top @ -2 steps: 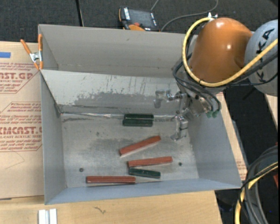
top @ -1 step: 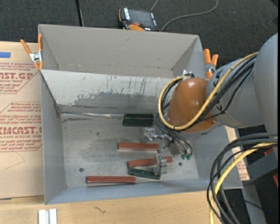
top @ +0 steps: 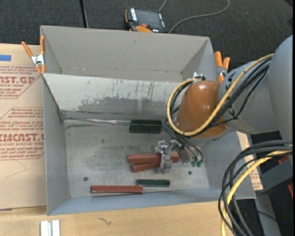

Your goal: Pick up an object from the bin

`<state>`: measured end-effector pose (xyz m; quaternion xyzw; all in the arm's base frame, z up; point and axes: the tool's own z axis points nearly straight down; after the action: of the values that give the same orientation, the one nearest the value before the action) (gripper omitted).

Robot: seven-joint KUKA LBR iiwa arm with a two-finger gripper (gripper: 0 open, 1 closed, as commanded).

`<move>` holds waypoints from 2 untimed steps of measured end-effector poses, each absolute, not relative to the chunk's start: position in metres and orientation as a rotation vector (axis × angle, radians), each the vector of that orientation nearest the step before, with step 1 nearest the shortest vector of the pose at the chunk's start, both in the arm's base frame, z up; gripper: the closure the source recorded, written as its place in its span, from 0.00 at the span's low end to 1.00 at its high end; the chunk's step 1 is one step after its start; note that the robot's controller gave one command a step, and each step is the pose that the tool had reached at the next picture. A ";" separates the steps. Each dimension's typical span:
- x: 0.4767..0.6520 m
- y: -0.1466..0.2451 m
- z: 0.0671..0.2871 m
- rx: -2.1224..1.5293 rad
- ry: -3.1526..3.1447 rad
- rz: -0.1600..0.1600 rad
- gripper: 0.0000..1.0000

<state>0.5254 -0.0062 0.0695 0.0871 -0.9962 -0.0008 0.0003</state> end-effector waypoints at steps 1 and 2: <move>0.508 0.000 0.210 0.278 -3.138 0.001 1.00; 0.487 0.081 0.147 0.535 -3.092 -0.005 1.00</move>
Offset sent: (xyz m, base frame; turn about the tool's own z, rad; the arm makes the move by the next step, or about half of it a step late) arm -0.0189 0.0055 0.1367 -0.0027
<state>0.4869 0.0815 0.1474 0.1704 -0.9854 -0.0017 0.0019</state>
